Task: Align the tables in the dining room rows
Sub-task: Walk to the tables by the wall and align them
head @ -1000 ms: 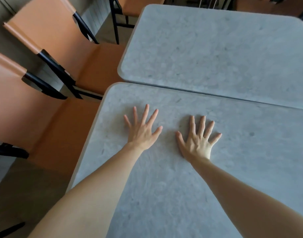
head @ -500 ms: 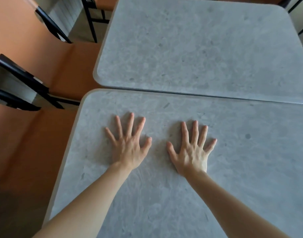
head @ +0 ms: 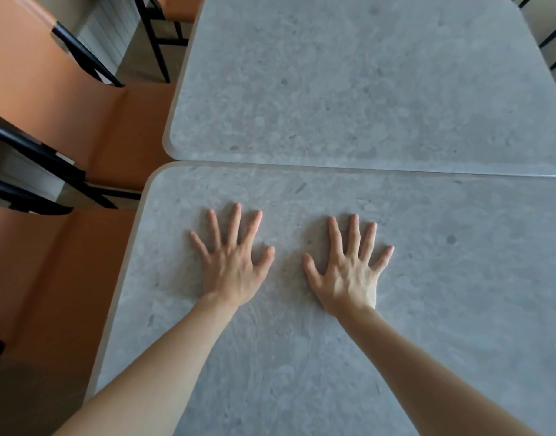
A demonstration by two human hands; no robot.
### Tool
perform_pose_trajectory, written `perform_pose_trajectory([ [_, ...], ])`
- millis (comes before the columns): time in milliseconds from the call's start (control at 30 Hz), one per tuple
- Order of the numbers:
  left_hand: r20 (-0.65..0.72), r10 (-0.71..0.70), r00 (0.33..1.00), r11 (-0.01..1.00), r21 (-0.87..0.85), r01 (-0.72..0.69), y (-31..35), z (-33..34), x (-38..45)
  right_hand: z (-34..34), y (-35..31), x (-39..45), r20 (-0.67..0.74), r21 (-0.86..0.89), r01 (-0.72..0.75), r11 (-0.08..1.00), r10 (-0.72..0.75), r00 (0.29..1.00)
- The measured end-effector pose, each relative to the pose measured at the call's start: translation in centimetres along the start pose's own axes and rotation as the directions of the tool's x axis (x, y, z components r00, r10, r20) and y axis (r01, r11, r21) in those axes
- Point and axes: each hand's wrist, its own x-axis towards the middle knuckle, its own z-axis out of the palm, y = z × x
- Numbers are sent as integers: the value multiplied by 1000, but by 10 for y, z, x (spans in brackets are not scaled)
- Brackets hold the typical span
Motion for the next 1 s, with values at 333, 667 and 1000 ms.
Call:
perform_pose_trajectory([
  [333, 12, -14, 1000, 1000, 0, 14, -3, 0, 0, -1, -2, -2, 24, 11, -4, 1000, 4, 1000],
  [667, 283, -78, 956, 995, -44, 94, 7, -22, -1, -17, 3, 4, 198, 23, 49, 999, -53, 979],
  [1000, 379, 3, 925, 910, -384, 155, 71, -74, -67, -78, 83, -85, 387, -4, 36, 999, -32, 922],
])
